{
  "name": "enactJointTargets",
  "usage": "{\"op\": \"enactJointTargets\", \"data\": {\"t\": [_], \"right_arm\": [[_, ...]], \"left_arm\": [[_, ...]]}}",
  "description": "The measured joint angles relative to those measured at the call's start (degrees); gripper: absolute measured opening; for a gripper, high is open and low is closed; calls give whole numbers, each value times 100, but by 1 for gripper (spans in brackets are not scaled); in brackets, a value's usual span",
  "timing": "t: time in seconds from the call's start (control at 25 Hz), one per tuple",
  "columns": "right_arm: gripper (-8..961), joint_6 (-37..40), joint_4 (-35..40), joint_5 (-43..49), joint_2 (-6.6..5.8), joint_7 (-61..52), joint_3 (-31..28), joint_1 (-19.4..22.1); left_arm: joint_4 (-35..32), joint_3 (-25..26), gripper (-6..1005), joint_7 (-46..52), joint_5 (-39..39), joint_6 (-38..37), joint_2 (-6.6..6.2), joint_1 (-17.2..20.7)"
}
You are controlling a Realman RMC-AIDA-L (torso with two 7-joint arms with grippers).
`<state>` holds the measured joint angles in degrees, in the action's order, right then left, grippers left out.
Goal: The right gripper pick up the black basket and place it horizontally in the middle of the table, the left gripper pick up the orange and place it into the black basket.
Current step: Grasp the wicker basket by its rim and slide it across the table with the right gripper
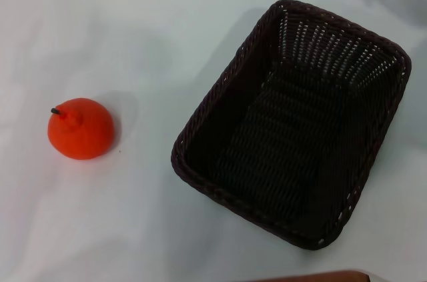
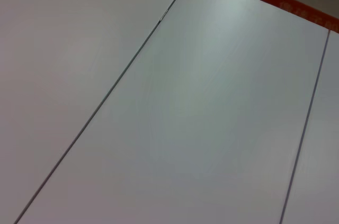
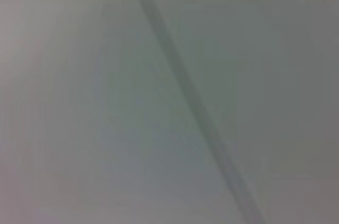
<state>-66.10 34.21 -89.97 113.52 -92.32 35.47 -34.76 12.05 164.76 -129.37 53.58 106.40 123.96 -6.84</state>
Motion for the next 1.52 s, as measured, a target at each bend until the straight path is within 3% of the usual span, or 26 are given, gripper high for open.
{"op": "enactJointTargets", "data": {"t": [0.12, 0.24, 0.36, 0.6, 0.76, 1.16, 1.52], "right_arm": [[763, -781, 737, 1144, -410, -1499, 496, -78], [763, -1758, 1528, 2678, -583, -2516, 562, -389], [764, -2558, 2089, 4095, -553, -2940, 424, -785], [770, -3505, 2344, 5530, -482, -3304, 473, -1367], [774, -3647, 2366, 6224, -391, -3381, 571, -1574], [770, -3319, 2289, 6437, -352, -3429, 1065, -1596], [767, -2532, 1618, 6581, -231, -3377, 1456, -1639]], "left_arm": [[-1, -3, 821, 0, 10, -32, -3, -39], [0, -5, 821, 0, 11, -72, -9, -86], [9, -5, 821, 0, 11, -93, -14, -158], [40, -5, 820, 0, 18, -195, -21, -266], [47, -5, 820, 0, 22, -242, -22, -304], [52, -4, 819, 0, -6, -287, -30, -344], [48, 4, 818, 0, -28, -334, -30, -348]]}}
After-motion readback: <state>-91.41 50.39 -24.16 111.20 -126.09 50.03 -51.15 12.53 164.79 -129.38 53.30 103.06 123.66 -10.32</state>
